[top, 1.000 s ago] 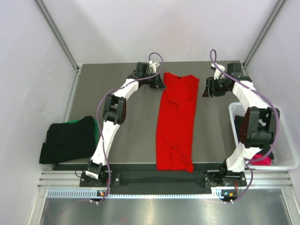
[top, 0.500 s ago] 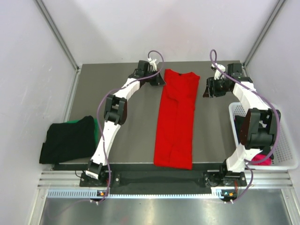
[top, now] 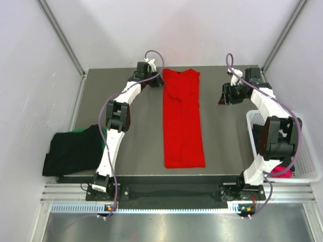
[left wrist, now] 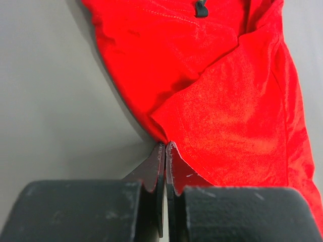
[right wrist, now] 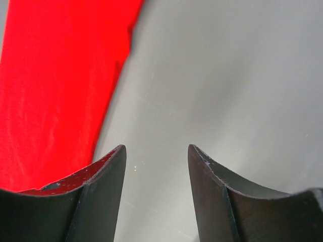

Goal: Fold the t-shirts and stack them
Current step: Fold the tshirt

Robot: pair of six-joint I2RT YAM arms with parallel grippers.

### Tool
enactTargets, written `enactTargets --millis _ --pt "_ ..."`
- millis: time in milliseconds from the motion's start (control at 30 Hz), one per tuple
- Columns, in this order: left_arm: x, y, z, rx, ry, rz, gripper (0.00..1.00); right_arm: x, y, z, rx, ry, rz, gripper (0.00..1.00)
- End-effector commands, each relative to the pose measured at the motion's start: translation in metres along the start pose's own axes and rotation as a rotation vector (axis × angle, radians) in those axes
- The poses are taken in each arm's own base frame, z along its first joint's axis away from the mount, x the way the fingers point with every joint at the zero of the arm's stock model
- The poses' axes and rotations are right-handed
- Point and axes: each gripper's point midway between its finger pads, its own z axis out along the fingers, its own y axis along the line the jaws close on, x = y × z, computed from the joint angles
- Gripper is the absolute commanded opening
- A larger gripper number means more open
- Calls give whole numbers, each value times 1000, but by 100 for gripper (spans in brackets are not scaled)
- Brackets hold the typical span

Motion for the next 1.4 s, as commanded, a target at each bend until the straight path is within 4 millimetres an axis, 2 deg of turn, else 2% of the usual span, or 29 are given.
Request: enactTargets --millis 0,33,67,100,167,200,233,267,300,333,367,400,433,467,533,567,600,633,667,700,733,767,800,833,867,933,1000,1100,1367 --pt "5 43 -15 -138 25 19 0 -16 1 -1 -11 -45 -41 53" --pt "6 40 -14 -111 33 35 0 -14 1 0 -11 -41 -42 53" --pt "7 39 -14 -102 36 48 16 -14 1 -1 -10 -42 -44 53" --pt "2 35 -14 -97 30 75 27 -14 2 -1 -13 -44 -46 54" --pt "-4 31 -21 -112 33 77 46 -13 8 -4 -34 -48 -45 54" --pt "-1 28 -26 -116 50 62 49 -12 10 -6 -40 -52 -38 54" --pt "-19 10 -41 -98 32 69 51 -9 16 -7 -64 -51 -7 54" --pt "-22 2 -52 -94 44 59 52 -10 23 -14 -78 -66 4 54" --pt "-8 7 -62 -107 80 -3 52 -6 29 -16 -101 -63 28 54" --pt "-39 -20 -95 -86 21 2 52 4 37 -16 -136 -42 68 54" --pt "-40 -29 -111 -64 12 -22 56 9 50 -18 -201 -32 93 53" --pt "-37 -40 -140 -57 -6 -79 62 22 58 -18 -243 6 135 52" --pt "-34 -47 -155 -40 -8 -100 63 38 71 -16 -310 46 190 52" --pt "-25 -53 -168 -16 12 -127 62 48 78 -16 -344 71 223 51" --pt "16 -65 -194 -37 105 -248 54 78 88 -14 -383 137 296 50" --pt "52 -68 -201 -17 195 -327 51 86 92 -15 -397 156 316 48" --pt "69 -78 -215 -30 249 -417 49 97 96 -16 -408 187 348 47" --pt "86 -81 -219 -26 290 -471 47 117 100 -16 -414 236 394 47" --pt "98 -87 -224 -4 308 -502 46 126 102 -18 -405 251 410 47" --pt "129 -90 -238 -27 334 -550 45 137 103 -18 -390 267 426 49" --pt "139 -92 -241 -33 322 -541 45 162 104 -17 -349 325 496 51" --pt "157 -101 -244 -35 349 -530 46 169 105 -20 -331 325 499 54" --pt "185 -108 -255 -42 384 -544 47 186 108 -20 -312 358 537 54" --pt "192 -115 -255 -24 370 -519 46 193 107 -20 -290 371 544 54" --pt "208 -130 -256 -8 391 -490 46 197 107 -21 -283 376 552 53" --pt "247 -143 -268 -21 414 -478 47 211 107 -23 -241 431 584 50" --pt "260 -147 -270 -11 423 -495 45 216 104 -24 -209 462 594 49" --pt "281 -139 -271 -62 454 -527 44 226 106 -24 -183 513 608 45" --pt "312 -166 -255 -39 556 -436 45 240 163 -21 -317 613 517 46"
